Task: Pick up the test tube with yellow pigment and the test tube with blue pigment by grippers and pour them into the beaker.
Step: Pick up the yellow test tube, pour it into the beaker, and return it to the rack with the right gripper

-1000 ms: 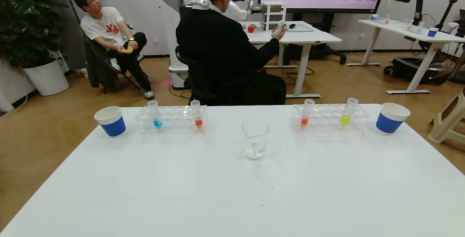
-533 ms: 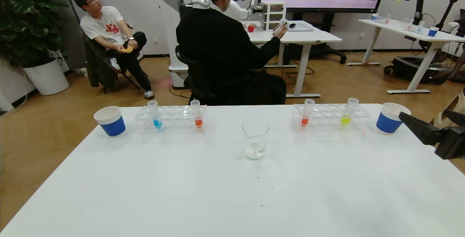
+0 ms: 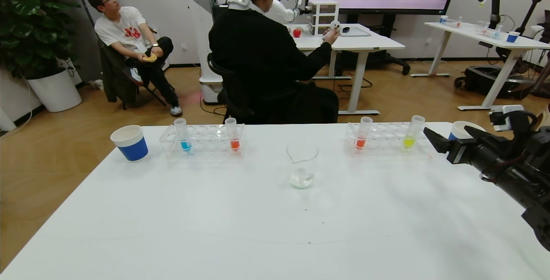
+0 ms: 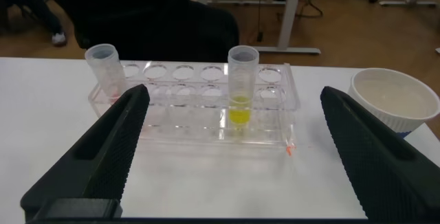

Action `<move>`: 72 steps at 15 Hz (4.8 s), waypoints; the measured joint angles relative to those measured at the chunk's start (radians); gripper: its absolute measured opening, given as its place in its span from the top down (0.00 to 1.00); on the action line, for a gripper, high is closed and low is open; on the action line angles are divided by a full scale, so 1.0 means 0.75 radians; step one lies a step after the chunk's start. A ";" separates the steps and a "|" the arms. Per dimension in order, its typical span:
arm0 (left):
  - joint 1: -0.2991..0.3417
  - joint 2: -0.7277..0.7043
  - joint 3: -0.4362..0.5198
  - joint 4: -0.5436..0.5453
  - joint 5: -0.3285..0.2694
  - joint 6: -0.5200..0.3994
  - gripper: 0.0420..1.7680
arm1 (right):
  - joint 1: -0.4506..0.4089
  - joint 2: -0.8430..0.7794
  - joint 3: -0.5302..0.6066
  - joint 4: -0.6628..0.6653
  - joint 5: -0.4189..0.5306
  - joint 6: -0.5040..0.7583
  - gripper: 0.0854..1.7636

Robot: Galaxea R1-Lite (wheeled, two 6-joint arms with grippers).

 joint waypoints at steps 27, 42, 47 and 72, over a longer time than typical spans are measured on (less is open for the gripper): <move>0.000 0.000 0.000 0.000 0.000 -0.001 0.01 | 0.011 0.612 -0.787 0.102 0.001 -0.003 0.35; 0.000 0.000 0.000 0.000 0.000 0.000 0.01 | 0.012 0.423 -0.782 0.182 -0.012 -0.009 0.75; 0.000 0.000 0.000 0.000 -0.001 0.000 0.01 | 0.012 0.327 -0.787 0.229 -0.012 -0.011 0.75; 0.000 0.000 0.000 0.000 0.000 -0.001 0.01 | 0.719 0.354 -0.722 -0.018 0.438 -0.954 0.75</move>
